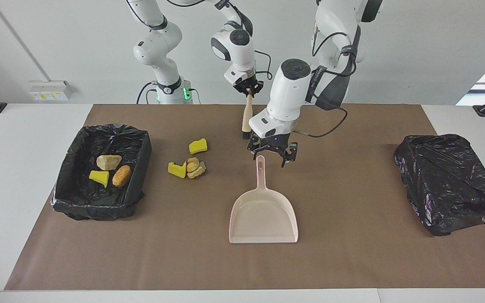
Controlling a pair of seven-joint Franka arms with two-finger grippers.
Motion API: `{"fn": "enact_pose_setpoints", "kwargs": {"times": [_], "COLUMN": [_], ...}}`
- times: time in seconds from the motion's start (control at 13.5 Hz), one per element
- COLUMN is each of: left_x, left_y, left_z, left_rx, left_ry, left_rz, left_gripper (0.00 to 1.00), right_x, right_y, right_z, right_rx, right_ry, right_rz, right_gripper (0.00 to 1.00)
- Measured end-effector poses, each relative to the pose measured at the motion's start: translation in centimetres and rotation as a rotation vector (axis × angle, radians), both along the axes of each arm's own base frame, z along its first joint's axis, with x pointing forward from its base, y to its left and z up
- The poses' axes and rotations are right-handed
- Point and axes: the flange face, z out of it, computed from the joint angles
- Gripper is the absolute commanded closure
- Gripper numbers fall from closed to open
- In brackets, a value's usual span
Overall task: Sweep and dump trash in bin
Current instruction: 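Grasp the dustpan with the left gripper while the right gripper takes the brush, then lower the dustpan with the left gripper while the right gripper sweeps pieces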
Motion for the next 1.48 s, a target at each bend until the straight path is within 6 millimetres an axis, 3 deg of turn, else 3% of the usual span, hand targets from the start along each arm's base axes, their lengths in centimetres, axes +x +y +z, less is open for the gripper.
{"fn": "enact_pose_setpoints", "kwargs": {"times": [0.15,0.37,0.52,0.59,0.89,0.96,1.26,1.48], "left_x": [0.8,1.3,1.4,1.4,1.0,0.9,0.9,0.8], "left_y": [-0.1,-0.2,-0.3,-0.4,-0.8,-0.9,-0.8,-0.3], "left_z": [-2.0,-4.1,-5.7,-6.4,-7.5,-7.5,-7.5,-7.3], "left_rx": [-0.005,0.000,0.010,0.014,0.023,0.023,0.026,0.054], "left_ry": [-0.006,0.002,0.020,0.027,0.042,0.042,0.043,0.067], "left_rz": [0.006,0.011,0.010,0.009,0.000,-0.001,-0.004,-0.034], "left_gripper": [0.00,0.00,0.00,0.05,0.71,0.81,0.98,0.99], "right_x": [1.7,4.4,5.6,6.5,11.1,12.4,16.9,18.8], "right_y": [-1.8,-7.2,-10.5,-11.8,-17.7,-19.3,-25.6,-27.8], "right_z": [2.2,5.9,7.2,7.2,6.7,6.5,5.2,2.8], "right_rx": [-0.045,-0.125,-0.201,-0.244,-0.436,-0.459,-0.500,-0.486], "right_ry": [0.011,0.001,-0.033,-0.061,-0.155,-0.151,-0.138,-0.118], "right_rz": [0.011,0.074,0.139,0.179,0.337,0.364,0.430,0.415], "right_gripper": [1.00,1.00,1.00,1.00,1.00,1.00,1.00,1.00]}}
